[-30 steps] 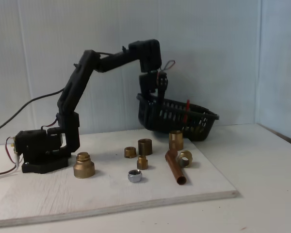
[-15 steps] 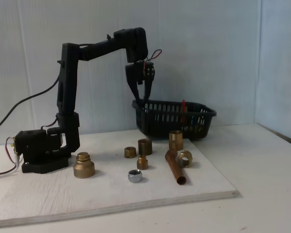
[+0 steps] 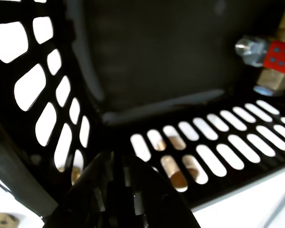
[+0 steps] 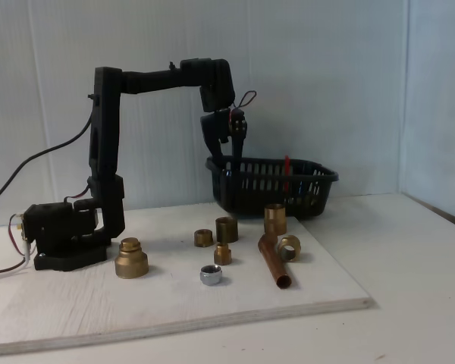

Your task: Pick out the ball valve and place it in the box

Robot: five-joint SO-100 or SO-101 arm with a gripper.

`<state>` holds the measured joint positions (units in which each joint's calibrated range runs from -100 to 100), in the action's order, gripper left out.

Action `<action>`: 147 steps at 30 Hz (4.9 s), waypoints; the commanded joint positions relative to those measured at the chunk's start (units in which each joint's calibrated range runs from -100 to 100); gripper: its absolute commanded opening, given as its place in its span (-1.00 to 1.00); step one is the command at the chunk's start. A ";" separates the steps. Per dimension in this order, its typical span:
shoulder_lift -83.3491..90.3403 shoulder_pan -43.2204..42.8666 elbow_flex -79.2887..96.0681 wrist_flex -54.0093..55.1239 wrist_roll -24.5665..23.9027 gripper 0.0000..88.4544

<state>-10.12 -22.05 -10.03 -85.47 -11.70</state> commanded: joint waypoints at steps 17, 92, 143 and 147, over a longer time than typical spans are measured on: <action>2.45 -3.56 10.21 5.18 -0.51 -0.98; 22.88 -6.22 44.42 13.28 -1.08 -0.98; 39.08 -8.21 51.55 18.18 -2.17 -0.98; 39.08 -6.37 48.75 18.18 -2.12 -0.98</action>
<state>28.59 -29.38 41.26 -66.12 -13.61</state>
